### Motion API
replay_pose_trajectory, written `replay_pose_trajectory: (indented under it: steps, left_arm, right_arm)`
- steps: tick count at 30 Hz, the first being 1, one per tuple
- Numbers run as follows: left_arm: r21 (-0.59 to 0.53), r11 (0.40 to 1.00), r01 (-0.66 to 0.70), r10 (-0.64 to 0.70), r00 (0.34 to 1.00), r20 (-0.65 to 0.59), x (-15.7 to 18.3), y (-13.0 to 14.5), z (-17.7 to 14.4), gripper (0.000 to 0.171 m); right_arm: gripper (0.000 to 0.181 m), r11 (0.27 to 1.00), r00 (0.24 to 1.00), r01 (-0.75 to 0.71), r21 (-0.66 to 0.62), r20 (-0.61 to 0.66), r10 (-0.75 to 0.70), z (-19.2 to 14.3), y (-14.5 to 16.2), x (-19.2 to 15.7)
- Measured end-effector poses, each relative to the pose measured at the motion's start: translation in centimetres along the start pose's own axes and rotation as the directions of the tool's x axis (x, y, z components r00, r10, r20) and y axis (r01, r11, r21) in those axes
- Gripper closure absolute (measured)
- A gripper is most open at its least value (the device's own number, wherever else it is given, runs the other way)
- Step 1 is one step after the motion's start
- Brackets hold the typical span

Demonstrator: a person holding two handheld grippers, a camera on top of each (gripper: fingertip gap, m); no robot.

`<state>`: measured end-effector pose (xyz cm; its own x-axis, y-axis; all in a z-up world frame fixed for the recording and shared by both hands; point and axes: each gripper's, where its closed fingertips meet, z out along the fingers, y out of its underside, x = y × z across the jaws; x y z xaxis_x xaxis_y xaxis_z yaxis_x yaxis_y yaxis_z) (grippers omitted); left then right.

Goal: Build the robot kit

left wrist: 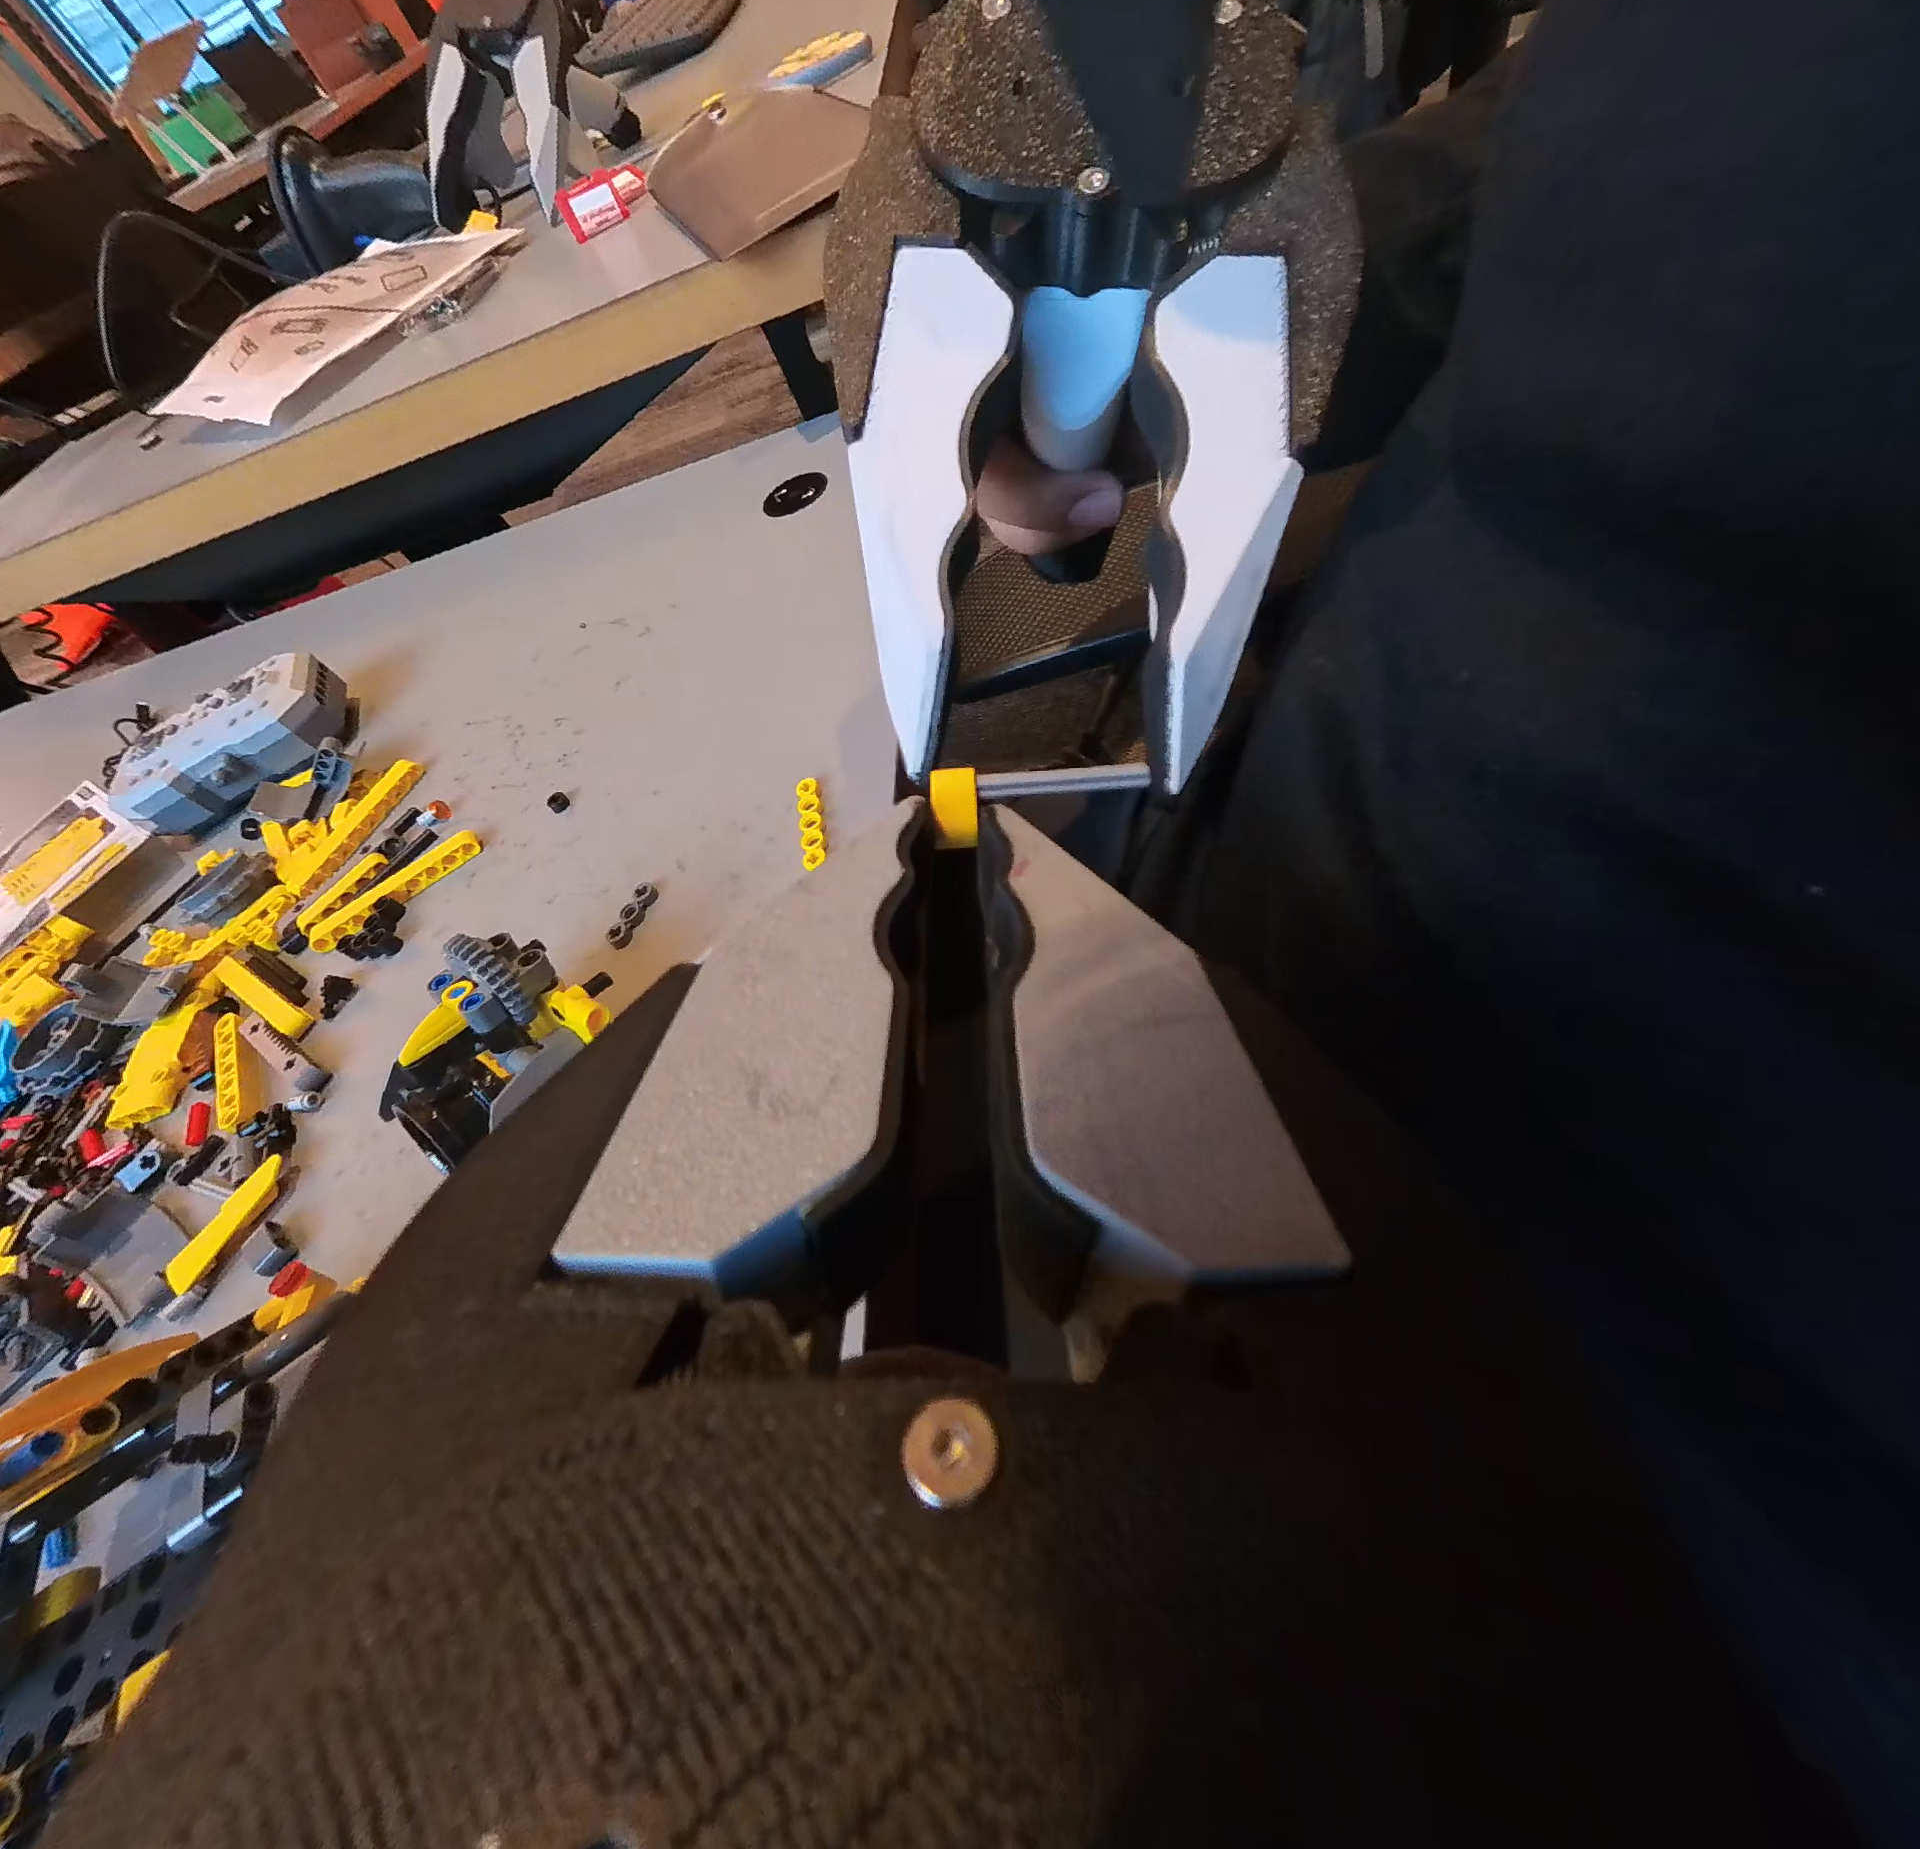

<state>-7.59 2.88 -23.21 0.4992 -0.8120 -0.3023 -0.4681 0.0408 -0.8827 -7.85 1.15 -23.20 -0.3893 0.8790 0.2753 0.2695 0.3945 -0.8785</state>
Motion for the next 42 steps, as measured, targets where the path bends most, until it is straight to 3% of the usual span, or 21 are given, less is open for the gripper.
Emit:
replay_pose_trajectory:
  steps: [1,10,17,42]
  left_arm:
    - [0.001,1.0,0.001,-0.001,1.0,-0.002,0.1,0.0,0.0,0.167]
    - [-0.037,0.999,-0.013,0.012,1.0,-0.006,2.0,0.3,0.1,0.167]
    - [-0.023,0.998,0.054,-0.054,0.998,0.011,3.8,0.1,0.1,0.167]
    - [-0.11,0.993,0.032,-0.027,0.999,0.042,3.6,0.7,-0.1,0.167]
  right_arm:
    - [0.141,1.0,1.0,-0.001,0.002,0.002,0.001,0.0,0.0,-0.1]
    - [0.141,1.0,0.998,0.006,-0.024,0.058,-0.005,-0.2,0.4,-1.9]
    - [0.14,0.999,0.999,0.02,-0.038,0.05,-0.018,-0.5,0.4,-3.8]
    - [0.145,0.998,1.0,-0.011,-0.062,0.023,0.012,0.0,0.5,-3.6]
